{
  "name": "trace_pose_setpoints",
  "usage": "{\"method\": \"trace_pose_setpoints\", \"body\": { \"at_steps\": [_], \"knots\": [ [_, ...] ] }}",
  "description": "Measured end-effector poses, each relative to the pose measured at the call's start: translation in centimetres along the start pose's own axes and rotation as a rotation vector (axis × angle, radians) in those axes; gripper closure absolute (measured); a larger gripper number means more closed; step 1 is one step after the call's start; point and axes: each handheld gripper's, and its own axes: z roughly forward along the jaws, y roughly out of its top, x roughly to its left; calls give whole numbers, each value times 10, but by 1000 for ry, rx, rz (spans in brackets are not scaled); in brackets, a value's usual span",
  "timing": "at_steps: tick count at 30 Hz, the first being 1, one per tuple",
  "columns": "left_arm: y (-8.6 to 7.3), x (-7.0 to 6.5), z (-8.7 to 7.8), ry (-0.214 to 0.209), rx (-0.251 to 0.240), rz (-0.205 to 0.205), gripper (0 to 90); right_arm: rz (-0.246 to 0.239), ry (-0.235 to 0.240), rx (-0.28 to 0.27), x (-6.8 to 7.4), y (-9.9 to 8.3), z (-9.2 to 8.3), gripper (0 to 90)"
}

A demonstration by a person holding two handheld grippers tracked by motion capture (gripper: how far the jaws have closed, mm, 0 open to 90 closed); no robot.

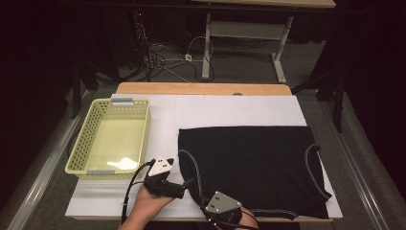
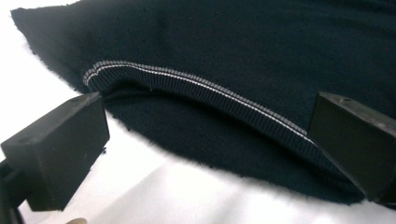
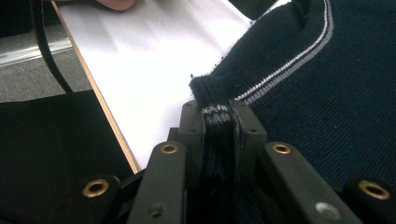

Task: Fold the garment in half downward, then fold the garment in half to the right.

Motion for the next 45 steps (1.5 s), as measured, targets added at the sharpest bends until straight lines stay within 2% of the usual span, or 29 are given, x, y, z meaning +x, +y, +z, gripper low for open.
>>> {"method": "trace_pose_setpoints", "body": {
  "at_steps": [8,12,15,21,29,33,37,41,45],
  "knots": [
    [16,5,14,-8,-19,-23,0,-2,0,-2,0,0,0,780],
    [28,8,21,-6,-7,-16,0,-3,0,-1,0,0,0,780],
    [39,13,24,-5,-14,-35,0,-3,2,-2,0,0,0,780],
    [59,25,30,4,-25,-45,0,1,13,3,-2,0,0,781],
    [81,41,47,41,-2,-46,13,-2,15,-1,-2,0,0,780],
    [90,55,55,52,18,-83,67,-1,7,-4,-1,0,0,779],
    [93,74,63,95,53,-116,150,4,6,1,-1,0,0,779],
    [86,93,74,174,117,-163,186,-3,10,0,-1,0,0,779],
    [79,102,87,241,213,-176,195,6,14,-1,-2,0,0,779]
  ]
}}
